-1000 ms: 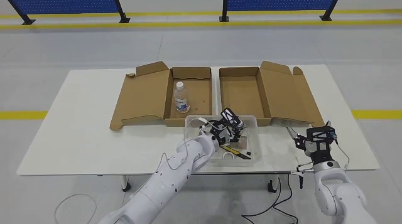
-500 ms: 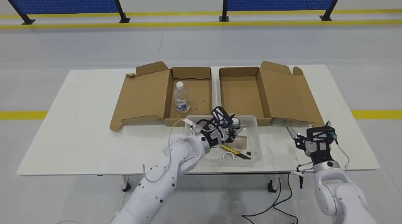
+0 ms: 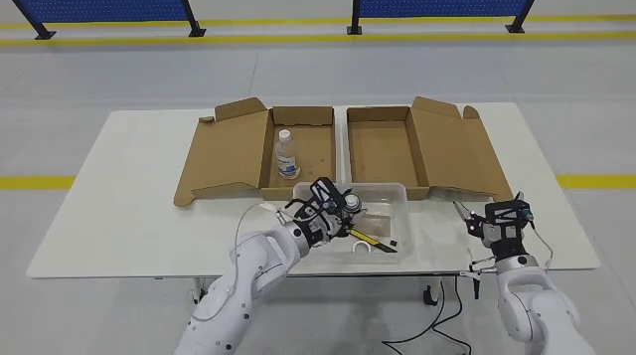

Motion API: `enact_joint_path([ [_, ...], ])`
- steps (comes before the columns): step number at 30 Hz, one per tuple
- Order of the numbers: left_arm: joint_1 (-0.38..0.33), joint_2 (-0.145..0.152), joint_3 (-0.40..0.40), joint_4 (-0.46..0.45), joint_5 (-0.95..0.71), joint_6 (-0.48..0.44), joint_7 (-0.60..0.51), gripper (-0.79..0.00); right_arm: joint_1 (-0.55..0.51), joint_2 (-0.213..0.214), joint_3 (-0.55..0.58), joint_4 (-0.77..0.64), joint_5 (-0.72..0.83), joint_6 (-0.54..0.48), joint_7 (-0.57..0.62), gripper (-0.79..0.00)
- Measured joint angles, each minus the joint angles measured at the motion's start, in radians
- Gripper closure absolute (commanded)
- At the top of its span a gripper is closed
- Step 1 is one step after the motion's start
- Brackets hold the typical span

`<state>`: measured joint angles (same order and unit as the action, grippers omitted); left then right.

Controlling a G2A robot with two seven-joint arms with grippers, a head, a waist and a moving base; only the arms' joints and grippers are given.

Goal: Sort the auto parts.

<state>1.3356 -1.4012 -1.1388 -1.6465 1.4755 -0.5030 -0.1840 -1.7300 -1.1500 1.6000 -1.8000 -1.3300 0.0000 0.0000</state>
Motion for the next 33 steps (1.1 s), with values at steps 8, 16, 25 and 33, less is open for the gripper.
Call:
enact_joint_path([
  [8, 0.056, 0.018, -0.056, -0.036, 0.008, 0.02, 0.002, 0.0, 0.0, 0.0, 0.0, 0.0, 0.0, 0.0, 0.0, -0.785],
  [16, 0.054, 0.026, -0.09, -0.049, -0.009, 0.075, -0.005, 0.0, 0.0, 0.0, 0.0, 0.0, 0.0, 0.0, 0.0, -0.785],
  [25, -0.019, 0.031, -0.146, 0.006, -0.002, 0.186, -0.018, 0.0, 0.0, 0.0, 0.0, 0.0, 0.0, 0.0, 0.0, -0.785],
  [33, -0.073, 0.036, -0.173, 0.098, 0.03, 0.238, 0.0, 0.0, 0.0, 0.0, 0.0, 0.0, 0.0, 0.0, 0.0, -0.785],
])
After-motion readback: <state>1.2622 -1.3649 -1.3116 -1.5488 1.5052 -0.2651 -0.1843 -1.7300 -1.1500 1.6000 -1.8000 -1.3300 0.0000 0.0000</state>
